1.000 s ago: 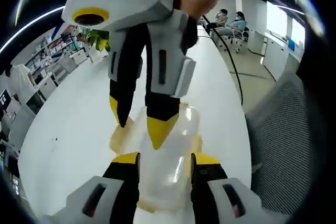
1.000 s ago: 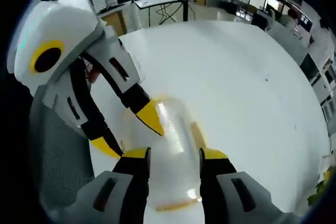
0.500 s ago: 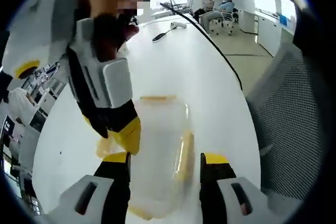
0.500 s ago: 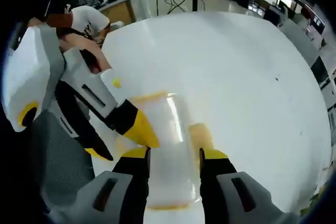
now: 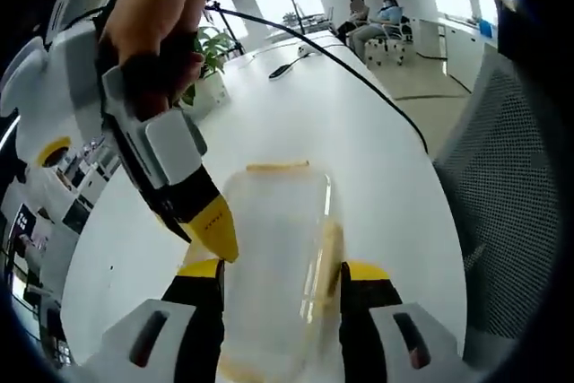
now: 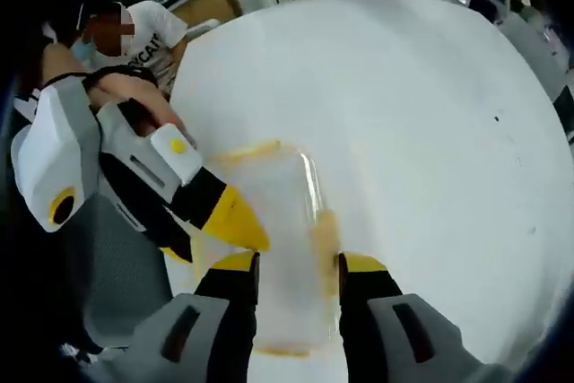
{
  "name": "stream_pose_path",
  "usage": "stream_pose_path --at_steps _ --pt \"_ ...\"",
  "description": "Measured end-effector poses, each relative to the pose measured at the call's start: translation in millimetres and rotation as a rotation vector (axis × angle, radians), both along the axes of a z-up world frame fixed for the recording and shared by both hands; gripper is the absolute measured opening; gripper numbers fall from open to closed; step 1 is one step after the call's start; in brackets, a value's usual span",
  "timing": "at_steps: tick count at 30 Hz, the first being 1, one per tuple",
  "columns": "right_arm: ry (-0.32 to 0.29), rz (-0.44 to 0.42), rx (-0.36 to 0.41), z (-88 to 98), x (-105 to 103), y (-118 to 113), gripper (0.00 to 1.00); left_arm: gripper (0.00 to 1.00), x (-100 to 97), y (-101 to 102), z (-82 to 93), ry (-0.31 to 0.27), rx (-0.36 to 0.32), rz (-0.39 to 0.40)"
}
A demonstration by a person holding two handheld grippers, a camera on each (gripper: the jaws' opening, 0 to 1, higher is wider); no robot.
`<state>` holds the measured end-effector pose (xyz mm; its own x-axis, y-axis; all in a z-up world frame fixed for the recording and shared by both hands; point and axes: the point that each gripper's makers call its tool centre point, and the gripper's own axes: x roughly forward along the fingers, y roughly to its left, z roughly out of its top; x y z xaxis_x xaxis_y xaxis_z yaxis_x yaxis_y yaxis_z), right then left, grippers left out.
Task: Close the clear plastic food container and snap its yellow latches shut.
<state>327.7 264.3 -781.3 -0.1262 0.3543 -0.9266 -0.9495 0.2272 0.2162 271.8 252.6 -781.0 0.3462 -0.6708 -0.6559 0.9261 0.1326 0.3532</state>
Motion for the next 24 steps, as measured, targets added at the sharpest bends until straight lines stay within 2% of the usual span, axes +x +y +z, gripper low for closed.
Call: stream_pose_path --at_steps 6,8,16,24 --pt "0.024 0.050 -0.036 -0.8 -3.3 1.5 0.31 0.46 0.0 -0.6 -0.3 0.000 0.007 0.000" --pt "0.034 0.045 -0.047 -1.7 -1.8 0.7 0.30 0.46 -0.9 0.6 -1.9 -0.027 0.028 -0.027" --pt "0.025 0.086 -0.077 -2.2 -4.2 -0.5 0.28 0.45 -0.4 0.6 -3.2 -0.033 0.048 -0.025" --pt "0.057 0.096 -0.105 -4.4 -4.5 0.0 0.28 0.43 0.5 2.3 -3.9 -0.028 -0.007 -0.028"
